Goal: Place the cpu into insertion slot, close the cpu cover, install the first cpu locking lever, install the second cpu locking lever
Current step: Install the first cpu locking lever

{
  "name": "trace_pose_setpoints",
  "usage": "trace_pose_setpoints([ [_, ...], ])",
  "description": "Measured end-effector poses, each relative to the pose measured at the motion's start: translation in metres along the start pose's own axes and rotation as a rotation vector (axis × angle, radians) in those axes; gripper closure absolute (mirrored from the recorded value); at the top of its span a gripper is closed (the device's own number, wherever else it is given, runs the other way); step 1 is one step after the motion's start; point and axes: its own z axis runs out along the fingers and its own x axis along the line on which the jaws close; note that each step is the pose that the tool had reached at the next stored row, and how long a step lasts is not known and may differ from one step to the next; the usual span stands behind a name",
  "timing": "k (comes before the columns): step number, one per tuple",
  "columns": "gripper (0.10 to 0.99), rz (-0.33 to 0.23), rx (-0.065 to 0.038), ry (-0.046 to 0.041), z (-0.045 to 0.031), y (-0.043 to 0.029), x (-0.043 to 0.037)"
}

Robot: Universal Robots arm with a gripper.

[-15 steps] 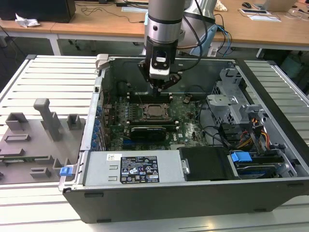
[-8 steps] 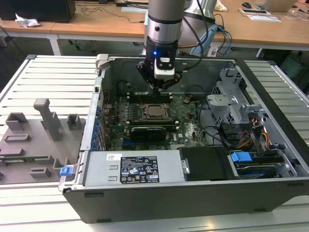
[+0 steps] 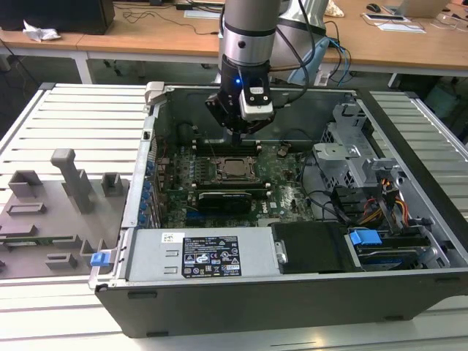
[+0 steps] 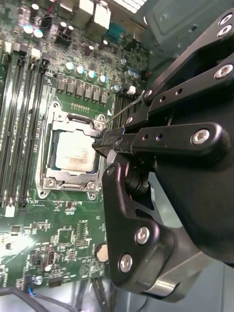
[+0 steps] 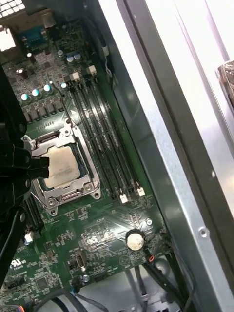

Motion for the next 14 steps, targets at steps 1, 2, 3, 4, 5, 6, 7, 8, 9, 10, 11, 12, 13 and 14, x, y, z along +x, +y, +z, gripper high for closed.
trace_pose_setpoints([
  [1,0.980,-0.016,0.000,0.0001,0.0000,0.0000,0.0000],
  [2,0.980,-0.033,0.000,0.0002,0.0000,0.0000,0.0000],
  [3,0.980,-0.041,0.001,0.0002,0.0000,0.0000,0.0001],
  [4,0.980,-0.047,0.000,0.0001,0.0000,-0.0001,0.0003],
  [5,0.980,-0.052,-0.001,-0.0001,0.0001,-0.0001,0.0005],
  [6,0.980,-0.058,-0.001,-0.0004,0.0001,-0.0002,0.0007],
  [7,0.980,-0.064,-0.002,-0.0008,0.0001,-0.0002,0.0008],
  [8,0.980,-0.076,-0.002,-0.0014,0.0001,-0.0003,0.0008],
  [9,0.980,-0.088,-0.002,-0.0020,0.0001,-0.0003,0.0008],
  [10,0.980,-0.122,-0.002,-0.0028,0.0001,-0.0003,0.0008],
  [11,0.980,-0.148,-0.002,-0.0029,0.0001,-0.0003,0.0008],
  [12,0.980,-0.176,-0.001,-0.0027,0.0001,-0.0003,0.0008],
  [13,0.980,-0.193,-0.001,-0.0026,0.0001,-0.0003,0.0008],
  [14,0.980,-0.213,-0.001,-0.0025,0.0002,-0.0003,0.0009],
])
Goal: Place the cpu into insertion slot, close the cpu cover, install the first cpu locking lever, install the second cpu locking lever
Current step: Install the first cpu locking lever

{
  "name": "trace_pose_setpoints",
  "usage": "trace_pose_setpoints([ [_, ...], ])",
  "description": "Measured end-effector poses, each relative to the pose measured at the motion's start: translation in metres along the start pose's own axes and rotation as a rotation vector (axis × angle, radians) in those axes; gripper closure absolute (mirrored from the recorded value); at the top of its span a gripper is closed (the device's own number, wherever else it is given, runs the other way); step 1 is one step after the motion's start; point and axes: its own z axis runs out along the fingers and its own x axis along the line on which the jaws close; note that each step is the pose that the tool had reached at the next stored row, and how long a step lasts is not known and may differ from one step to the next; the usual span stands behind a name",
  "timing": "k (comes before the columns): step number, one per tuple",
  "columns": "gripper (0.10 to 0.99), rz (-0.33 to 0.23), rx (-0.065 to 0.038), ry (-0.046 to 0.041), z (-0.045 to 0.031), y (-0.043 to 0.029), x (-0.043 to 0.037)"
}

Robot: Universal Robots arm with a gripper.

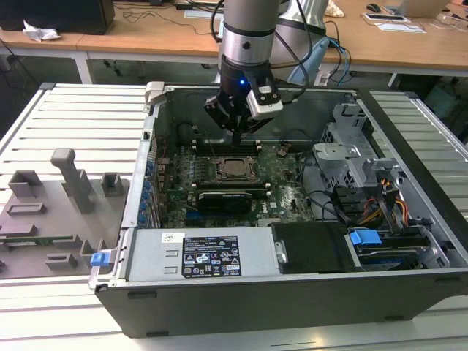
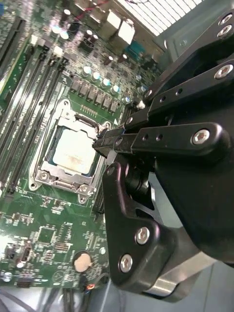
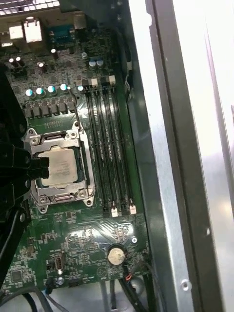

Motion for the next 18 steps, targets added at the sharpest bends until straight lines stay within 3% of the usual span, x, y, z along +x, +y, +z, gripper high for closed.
trace_pose_setpoints([
  [9,0.980,-0.031,0.000,-0.0010,0.0001,-0.0002,0.0000],
  [16,0.980,-0.178,0.001,-0.0001,0.0004,-0.0002,0.0001],
  [18,0.980,-0.182,0.000,-0.0080,0.0006,-0.0016,0.0090],
])
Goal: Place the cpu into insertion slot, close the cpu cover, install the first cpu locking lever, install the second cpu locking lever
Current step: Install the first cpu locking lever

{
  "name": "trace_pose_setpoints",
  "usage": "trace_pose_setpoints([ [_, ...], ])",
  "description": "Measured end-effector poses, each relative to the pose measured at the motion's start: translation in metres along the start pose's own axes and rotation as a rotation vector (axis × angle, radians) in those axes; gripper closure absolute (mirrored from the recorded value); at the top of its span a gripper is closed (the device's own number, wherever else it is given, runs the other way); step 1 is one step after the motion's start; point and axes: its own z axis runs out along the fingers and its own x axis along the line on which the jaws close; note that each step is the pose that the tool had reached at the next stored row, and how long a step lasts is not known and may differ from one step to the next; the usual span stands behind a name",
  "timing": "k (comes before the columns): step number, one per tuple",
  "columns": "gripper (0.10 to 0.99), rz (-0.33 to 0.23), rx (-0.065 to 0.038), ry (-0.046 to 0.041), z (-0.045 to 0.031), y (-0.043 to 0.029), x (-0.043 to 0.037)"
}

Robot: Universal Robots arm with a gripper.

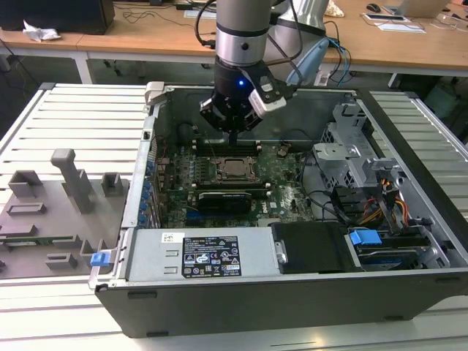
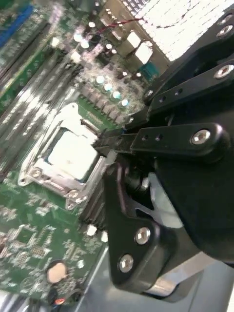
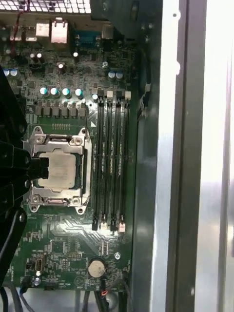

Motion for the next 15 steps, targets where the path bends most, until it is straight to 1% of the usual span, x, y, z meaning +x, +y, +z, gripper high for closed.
trace_pose_setpoints([
  [1,0.980,0.000,-0.002,-0.0146,0.0000,0.0003,0.0092],
  [2,0.980,0.000,-0.006,-0.0211,0.0001,0.0005,0.0142],
  [3,0.980,0.000,-0.012,-0.0232,0.0002,0.0006,0.0174],
  [4,0.980,0.000,-0.028,-0.0241,0.0001,0.0007,0.0209],
  [5,0.980,0.000,-0.040,-0.0248,0.0002,0.0008,0.0234],
  [6,0.980,0.000,-0.048,-0.0255,0.0003,0.0009,0.0258],
  [7,0.980,0.000,-0.052,-0.0269,0.0006,0.0010,0.0290],
  [10,0.980,0.000,-0.054,-0.0287,0.0010,0.0013,0.0356],
  [15,0.980,0.000,-0.055,-0.0297,0.0025,0.0019,0.0521],
])
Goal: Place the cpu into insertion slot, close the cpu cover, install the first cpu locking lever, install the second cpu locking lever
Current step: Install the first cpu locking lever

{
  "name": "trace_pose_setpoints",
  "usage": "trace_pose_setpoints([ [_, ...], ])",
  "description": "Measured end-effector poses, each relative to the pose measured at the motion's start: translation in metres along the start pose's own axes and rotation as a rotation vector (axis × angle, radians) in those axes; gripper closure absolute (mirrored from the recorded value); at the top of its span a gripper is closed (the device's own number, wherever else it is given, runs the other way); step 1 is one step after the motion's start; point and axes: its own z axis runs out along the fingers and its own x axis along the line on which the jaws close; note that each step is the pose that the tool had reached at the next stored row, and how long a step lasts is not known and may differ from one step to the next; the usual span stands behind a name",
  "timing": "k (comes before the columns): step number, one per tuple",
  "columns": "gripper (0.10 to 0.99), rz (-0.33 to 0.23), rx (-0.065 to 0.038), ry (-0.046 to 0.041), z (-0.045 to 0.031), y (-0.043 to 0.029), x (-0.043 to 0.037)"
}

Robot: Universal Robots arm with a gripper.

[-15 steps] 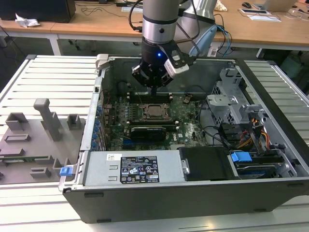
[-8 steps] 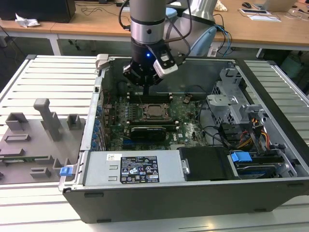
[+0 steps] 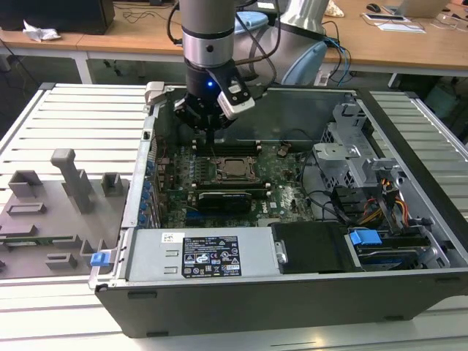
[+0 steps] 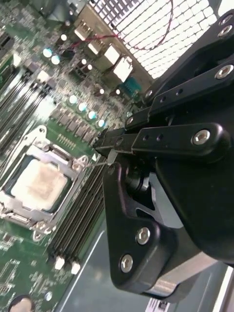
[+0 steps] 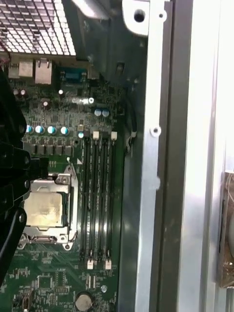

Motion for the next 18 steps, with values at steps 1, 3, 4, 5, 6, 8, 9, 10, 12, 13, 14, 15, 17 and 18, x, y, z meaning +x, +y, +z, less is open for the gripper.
trace_pose_setpoints([
  [1,0.980,0.000,0.000,-0.0002,0.0004,0.0001,0.0022],
  [3,0.980,0.000,-0.001,-0.0002,0.0022,0.0006,0.0085],
  [4,0.980,0.000,-0.002,-0.0001,0.0036,0.0014,0.0115],
  [5,0.980,0.000,-0.002,-0.0001,0.0044,0.0021,0.0128],
  [6,0.980,0.000,-0.002,0.0000,0.0048,0.0027,0.0131],
  [8,0.980,0.000,-0.003,-0.0002,0.0061,0.0050,0.0136],
  [9,0.980,0.000,-0.003,-0.0002,0.0064,0.0062,0.0137],
  [10,0.980,0.000,-0.003,-0.0001,0.0068,0.0077,0.0139],
  [12,0.980,0.000,-0.003,-0.0002,0.0086,0.0153,0.0140],
  [13,0.980,0.000,-0.003,-0.0002,0.0089,0.0171,0.0140],
  [14,0.980,0.000,-0.003,-0.0002,0.0093,0.0184,0.0139],
  [15,0.980,0.000,-0.003,-0.0002,0.0096,0.0198,0.0139],
  [17,0.980,0.000,-0.003,-0.0001,0.0098,0.0209,0.0129],
  [18,0.980,0.000,-0.003,-0.0001,0.0099,0.0212,0.0120],
])
